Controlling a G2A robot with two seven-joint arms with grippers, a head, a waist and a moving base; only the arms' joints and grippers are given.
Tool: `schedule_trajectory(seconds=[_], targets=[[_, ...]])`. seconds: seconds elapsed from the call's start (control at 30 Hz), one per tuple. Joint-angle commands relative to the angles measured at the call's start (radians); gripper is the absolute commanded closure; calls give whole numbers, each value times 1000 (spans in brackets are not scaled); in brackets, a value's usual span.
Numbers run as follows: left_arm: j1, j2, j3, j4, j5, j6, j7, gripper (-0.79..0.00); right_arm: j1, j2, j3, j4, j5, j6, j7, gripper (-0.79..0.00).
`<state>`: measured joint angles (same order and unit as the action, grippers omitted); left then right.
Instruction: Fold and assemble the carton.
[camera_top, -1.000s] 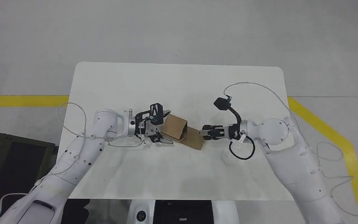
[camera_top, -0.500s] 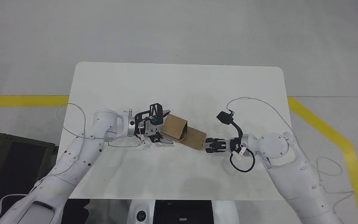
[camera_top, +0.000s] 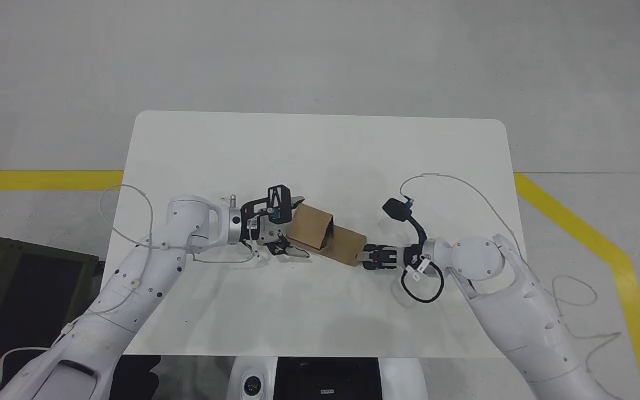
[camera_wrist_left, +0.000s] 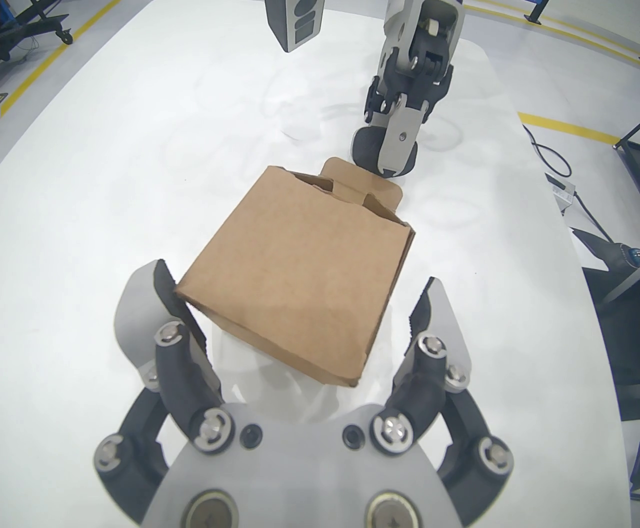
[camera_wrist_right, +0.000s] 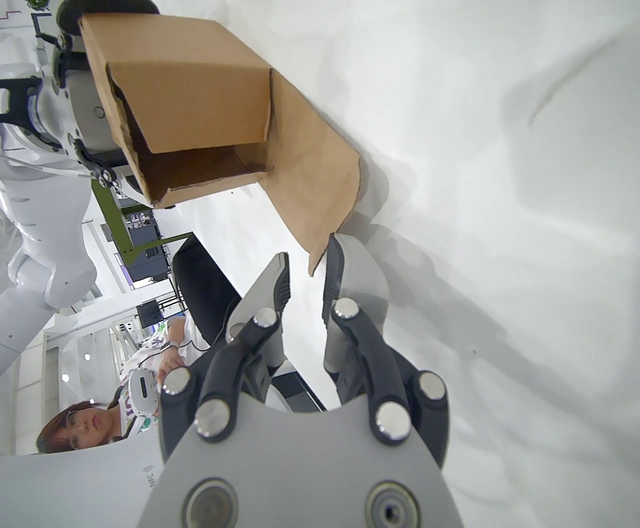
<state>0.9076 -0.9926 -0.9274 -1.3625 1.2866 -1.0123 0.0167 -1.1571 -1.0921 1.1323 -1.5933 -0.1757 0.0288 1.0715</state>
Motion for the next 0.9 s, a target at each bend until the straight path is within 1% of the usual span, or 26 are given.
schedule_trajectory(seconds=[0.0,0.13,0.2,0.33,0.5,0.57,0.87], targets=[[0,0,0,0,1,0,0,-785,15,-3,-14,19,-1,0,-4,-145],[0,0,-3,1,5,0,2,-785,40,-6,-37,46,-11,13,1,-126],[0,0,-4,1,7,0,3,-785,44,-5,-38,40,-23,17,-1,-145],[0,0,-4,0,11,0,4,-785,36,1,-22,21,-35,28,0,-148],[0,0,-3,-2,14,0,5,-785,27,6,-12,7,-40,36,-1,-200],[1,0,-3,-3,17,0,7,-785,29,6,-15,6,-42,38,-4,-203],[2,0,-2,-1,17,0,9,-785,69,-11,-74,86,9,-16,-51,-194]])
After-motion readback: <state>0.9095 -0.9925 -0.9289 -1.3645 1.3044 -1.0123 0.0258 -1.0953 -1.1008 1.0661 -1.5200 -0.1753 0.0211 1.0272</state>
